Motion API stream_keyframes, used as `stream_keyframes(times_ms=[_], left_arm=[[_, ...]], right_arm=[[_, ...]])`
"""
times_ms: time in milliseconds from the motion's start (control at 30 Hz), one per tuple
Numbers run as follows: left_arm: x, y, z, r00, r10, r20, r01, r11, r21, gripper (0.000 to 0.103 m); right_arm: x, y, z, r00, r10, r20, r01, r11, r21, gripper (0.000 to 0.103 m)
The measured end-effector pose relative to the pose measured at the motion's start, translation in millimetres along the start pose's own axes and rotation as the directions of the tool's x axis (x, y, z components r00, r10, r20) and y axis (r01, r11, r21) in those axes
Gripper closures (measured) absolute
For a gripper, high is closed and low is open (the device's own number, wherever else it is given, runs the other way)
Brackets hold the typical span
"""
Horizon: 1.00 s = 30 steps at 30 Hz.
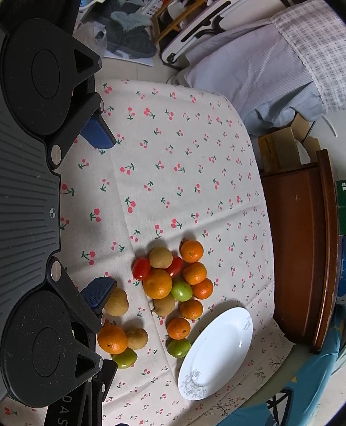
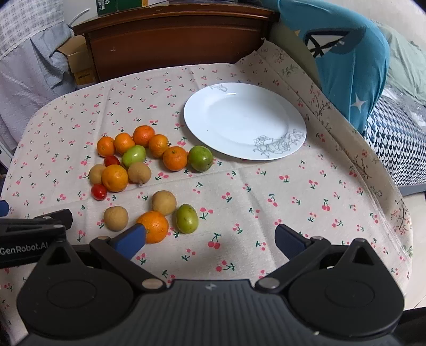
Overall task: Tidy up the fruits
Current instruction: 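Move both tools toward the fruit cluster beside the white plate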
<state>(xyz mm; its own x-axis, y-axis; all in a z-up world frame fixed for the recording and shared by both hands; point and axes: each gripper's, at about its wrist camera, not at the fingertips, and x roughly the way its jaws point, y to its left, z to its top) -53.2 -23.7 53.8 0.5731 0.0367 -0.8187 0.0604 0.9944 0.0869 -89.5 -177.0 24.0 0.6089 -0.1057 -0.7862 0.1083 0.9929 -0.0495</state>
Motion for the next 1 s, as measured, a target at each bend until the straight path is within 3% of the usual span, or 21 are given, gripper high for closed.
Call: stream_keyframes(times_ms=[633,1000], left_arm=[[-0.8,-0.7,0.4,1.000,0.012,0.012,-0.012,1.000,0.006,0.001],[3.3,3.4,-0.9,0.999,-0.027,0.021,0.027,0.999,0.021,0.000]], right_arm=[[-0.6,1.2,-1.4,0.999,0.010,0.030,-0.009,1.000,-0.009,0.001],[-8.5,-30.8,-3.6,0.991,0.107,0.079,-0.113,0.991,0.065,0.001]])
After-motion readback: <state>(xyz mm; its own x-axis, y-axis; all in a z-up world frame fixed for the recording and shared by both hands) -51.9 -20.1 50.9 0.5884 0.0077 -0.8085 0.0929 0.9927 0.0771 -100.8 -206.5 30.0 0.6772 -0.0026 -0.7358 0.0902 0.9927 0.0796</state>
